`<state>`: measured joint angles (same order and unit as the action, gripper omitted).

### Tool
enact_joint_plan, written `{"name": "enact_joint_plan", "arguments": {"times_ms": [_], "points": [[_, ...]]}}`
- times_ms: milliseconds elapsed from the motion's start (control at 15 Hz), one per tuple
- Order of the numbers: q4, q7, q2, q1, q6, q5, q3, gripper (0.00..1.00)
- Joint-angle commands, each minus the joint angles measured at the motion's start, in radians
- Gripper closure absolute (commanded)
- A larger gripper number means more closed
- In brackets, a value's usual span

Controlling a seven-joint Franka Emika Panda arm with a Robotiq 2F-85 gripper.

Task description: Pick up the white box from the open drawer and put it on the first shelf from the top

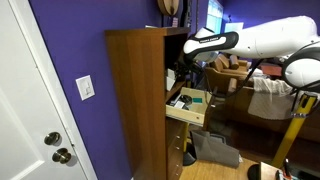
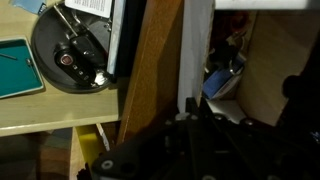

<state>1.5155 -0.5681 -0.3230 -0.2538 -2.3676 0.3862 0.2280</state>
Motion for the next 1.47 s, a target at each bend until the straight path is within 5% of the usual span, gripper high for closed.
{"name": "enact_joint_plan", "arguments": {"times_ms": [0,267,600,1067,1400], "points": [[-0.035,-0.052,-0.015,0.004,0.043,-0.035,0.008,0.7],[-0.03,0.017,0.008,-0.004,0.011,-0.003,-0.017,0.41],[0.003,0.273,0.08,-0.033,0.107,0.098,-0.079,0.04],[0.118,0.615,0.235,-0.031,0.367,0.048,-0.054,0.0],[0.254,0.846,0.372,-0.015,0.443,-0.076,-0.029,0.0]]}}
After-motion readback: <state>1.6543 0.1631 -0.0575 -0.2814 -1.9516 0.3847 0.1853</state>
